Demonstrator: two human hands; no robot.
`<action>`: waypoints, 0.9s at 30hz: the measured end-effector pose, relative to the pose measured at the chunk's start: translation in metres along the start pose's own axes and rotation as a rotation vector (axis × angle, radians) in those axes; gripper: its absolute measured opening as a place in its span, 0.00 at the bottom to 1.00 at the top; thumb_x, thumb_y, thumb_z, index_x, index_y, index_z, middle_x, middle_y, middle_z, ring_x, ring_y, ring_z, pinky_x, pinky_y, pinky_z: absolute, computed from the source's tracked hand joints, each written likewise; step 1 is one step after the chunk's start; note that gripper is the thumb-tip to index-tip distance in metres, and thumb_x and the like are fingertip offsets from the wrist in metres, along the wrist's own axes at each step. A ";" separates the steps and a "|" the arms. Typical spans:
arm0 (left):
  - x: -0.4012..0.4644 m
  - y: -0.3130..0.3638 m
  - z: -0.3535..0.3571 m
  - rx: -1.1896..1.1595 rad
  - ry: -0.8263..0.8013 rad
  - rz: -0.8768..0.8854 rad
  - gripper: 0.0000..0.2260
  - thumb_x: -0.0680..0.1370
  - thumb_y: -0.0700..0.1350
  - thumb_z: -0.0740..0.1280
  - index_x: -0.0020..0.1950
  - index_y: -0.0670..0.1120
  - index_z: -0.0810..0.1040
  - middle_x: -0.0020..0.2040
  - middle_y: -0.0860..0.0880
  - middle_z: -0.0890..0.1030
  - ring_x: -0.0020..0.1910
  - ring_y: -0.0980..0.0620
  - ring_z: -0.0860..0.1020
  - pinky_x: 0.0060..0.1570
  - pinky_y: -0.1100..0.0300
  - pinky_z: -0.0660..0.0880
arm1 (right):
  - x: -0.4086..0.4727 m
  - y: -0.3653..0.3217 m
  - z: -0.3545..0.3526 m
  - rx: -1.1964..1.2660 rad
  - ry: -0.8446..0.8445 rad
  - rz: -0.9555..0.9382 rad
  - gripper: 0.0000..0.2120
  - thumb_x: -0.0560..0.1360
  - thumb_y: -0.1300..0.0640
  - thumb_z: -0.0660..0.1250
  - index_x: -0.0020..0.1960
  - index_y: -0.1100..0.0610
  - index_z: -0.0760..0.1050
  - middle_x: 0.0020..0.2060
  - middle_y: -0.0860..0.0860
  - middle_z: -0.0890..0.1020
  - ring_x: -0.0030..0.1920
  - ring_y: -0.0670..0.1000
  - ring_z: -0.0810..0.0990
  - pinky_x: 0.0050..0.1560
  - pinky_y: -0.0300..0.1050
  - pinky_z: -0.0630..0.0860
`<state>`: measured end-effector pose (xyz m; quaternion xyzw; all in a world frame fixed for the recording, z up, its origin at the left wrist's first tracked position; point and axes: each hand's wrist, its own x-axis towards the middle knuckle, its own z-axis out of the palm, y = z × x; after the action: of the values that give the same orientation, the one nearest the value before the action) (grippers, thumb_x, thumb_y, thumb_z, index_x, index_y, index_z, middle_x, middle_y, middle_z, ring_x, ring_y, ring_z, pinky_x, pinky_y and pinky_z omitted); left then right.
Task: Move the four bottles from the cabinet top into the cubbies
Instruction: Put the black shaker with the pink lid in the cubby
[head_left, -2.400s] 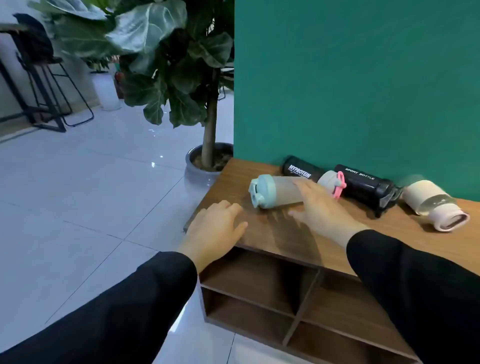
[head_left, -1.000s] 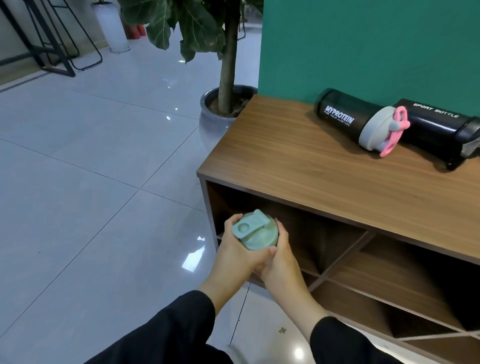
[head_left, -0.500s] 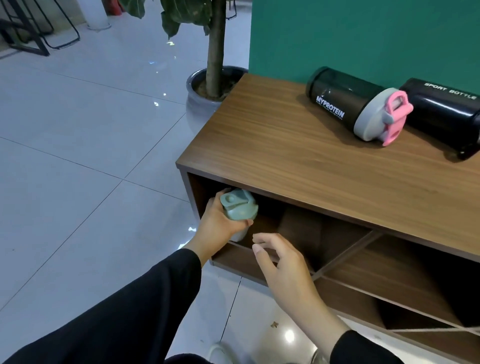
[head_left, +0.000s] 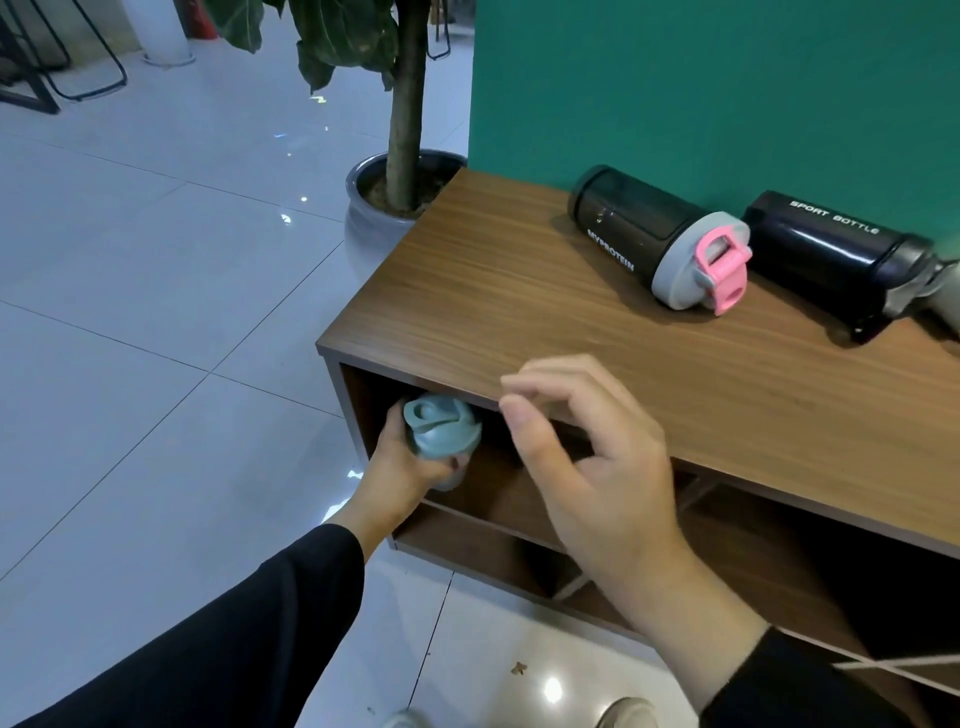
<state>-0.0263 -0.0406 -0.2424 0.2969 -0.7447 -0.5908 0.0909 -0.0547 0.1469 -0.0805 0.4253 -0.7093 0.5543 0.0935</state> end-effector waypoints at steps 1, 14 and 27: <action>-0.002 0.001 0.000 -0.011 0.021 0.005 0.35 0.71 0.35 0.79 0.71 0.49 0.64 0.56 0.52 0.79 0.55 0.54 0.80 0.51 0.72 0.78 | 0.014 0.000 -0.010 -0.071 0.072 -0.034 0.09 0.78 0.58 0.68 0.53 0.62 0.82 0.50 0.53 0.81 0.52 0.49 0.80 0.53 0.43 0.76; -0.017 0.001 0.003 0.005 0.095 0.044 0.36 0.71 0.48 0.79 0.74 0.52 0.66 0.65 0.53 0.77 0.63 0.55 0.77 0.68 0.50 0.75 | 0.131 0.108 -0.096 -0.701 -0.018 0.545 0.46 0.66 0.39 0.79 0.76 0.51 0.62 0.72 0.57 0.67 0.68 0.61 0.73 0.67 0.54 0.72; -0.016 -0.002 0.004 0.151 0.170 -0.002 0.35 0.76 0.53 0.74 0.79 0.50 0.62 0.72 0.45 0.75 0.68 0.45 0.76 0.66 0.45 0.76 | 0.118 0.108 -0.096 -0.655 0.077 0.438 0.42 0.66 0.44 0.80 0.73 0.53 0.64 0.68 0.56 0.71 0.65 0.59 0.75 0.63 0.51 0.74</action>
<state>-0.0144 -0.0291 -0.2422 0.3529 -0.7764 -0.5057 0.1305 -0.2376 0.1737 -0.0501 0.1905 -0.9185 0.3211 0.1305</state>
